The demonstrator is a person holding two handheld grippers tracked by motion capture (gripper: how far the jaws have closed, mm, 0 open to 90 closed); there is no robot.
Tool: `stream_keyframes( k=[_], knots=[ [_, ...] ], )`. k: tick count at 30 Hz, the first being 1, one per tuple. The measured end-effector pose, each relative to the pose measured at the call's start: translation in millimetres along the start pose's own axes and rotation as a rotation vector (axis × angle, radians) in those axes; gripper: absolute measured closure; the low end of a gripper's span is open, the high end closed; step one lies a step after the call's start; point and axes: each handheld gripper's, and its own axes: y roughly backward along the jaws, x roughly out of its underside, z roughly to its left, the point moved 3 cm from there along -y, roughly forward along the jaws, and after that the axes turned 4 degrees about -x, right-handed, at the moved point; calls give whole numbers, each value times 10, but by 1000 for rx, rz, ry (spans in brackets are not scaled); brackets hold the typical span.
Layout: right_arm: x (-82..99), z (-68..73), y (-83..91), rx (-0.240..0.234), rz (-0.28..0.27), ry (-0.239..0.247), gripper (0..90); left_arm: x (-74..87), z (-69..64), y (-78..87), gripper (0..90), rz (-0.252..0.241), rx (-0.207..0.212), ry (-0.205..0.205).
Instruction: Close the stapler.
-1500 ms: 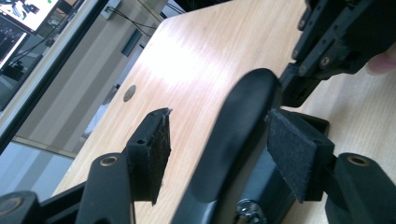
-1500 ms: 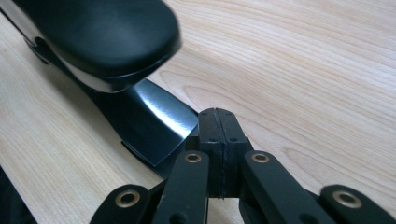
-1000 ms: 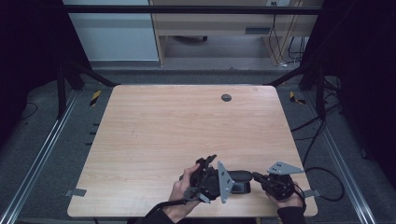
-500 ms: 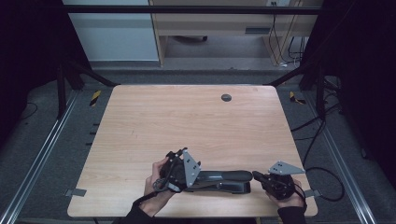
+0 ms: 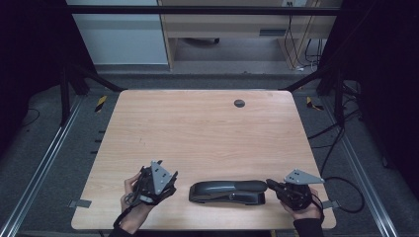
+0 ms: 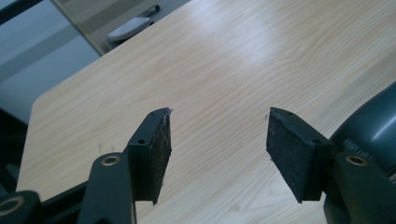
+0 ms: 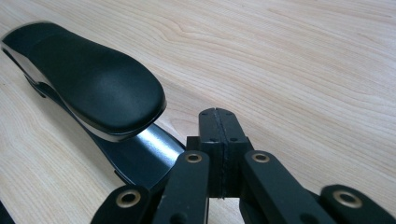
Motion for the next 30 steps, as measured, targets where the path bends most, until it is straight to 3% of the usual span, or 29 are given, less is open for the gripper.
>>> stream_keyframes(
  k=[8, 11, 13, 20, 30],
  knots=[
    [-25, -5, 1, 66, -1, 1, 900, 238, 225, -22, 396, 42, -22, 81],
    [-27, -17, 20, 58, -6, -23, 900, 273, 257, -22, 397, 44, -32, 89],
    [-38, -10, 31, 28, -15, -25, 900, 298, 289, -22, 397, 49, -40, 96],
    [-86, 32, 72, 22, -13, -24, 900, 421, 380, -64, 399, 67, -72, 127],
    [-206, 81, 175, 10, -69, -24, 900, 518, 362, -166, 397, 96, -74, 129]
  ],
)
